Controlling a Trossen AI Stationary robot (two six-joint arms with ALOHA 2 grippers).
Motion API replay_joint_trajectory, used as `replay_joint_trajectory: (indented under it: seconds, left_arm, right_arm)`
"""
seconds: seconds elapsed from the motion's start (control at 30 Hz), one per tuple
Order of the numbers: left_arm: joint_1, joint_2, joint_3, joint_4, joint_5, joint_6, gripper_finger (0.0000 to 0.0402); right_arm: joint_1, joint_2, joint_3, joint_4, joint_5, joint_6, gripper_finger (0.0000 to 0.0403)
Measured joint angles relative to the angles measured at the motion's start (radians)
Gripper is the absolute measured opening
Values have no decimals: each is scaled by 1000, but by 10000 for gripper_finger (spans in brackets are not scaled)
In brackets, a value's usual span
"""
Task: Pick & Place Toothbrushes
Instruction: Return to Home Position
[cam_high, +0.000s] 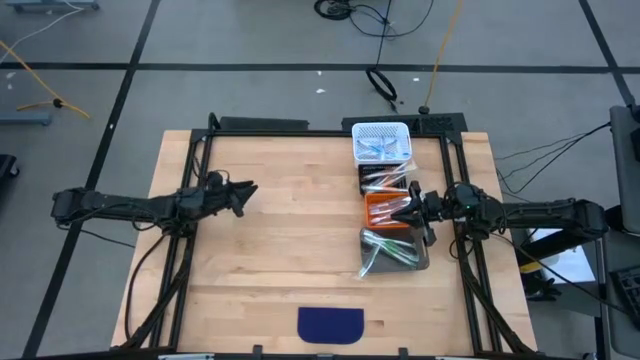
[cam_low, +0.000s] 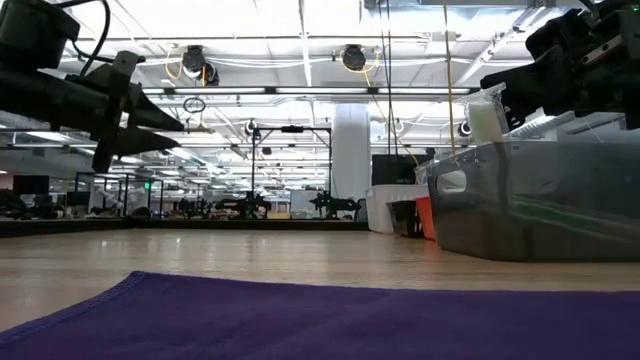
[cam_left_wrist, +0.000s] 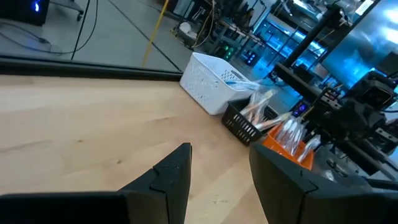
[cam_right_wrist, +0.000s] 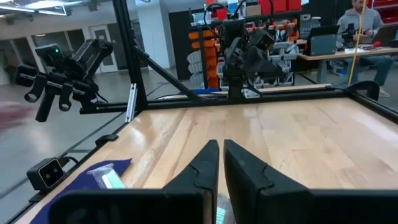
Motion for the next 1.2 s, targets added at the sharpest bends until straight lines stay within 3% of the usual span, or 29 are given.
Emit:
replay_joint_trajectory:
  seconds: [0.2, 0.43, 0.7, 0.93, 1.2]
  left_arm:
    - [0, 0, 0, 5, 0, 51, 161]
    - [0, 2, 0, 7, 0, 50, 161]
    - [0, 2, 0, 8, 0, 47, 161]
    - [0, 2, 0, 8, 1, 47, 161]
    - [0, 2, 0, 9, 1, 47, 161]
  right_arm:
    - [25, -9, 0, -10, 4, 1, 18]
    - [33, -109, 0, -29, -27, 1, 16]
    - [65, -346, 0, -127, -28, -5, 20]
    - [121, -499, 0, -349, -28, -6, 20]
    - [131, -490, 0, -433, -27, -7, 20]
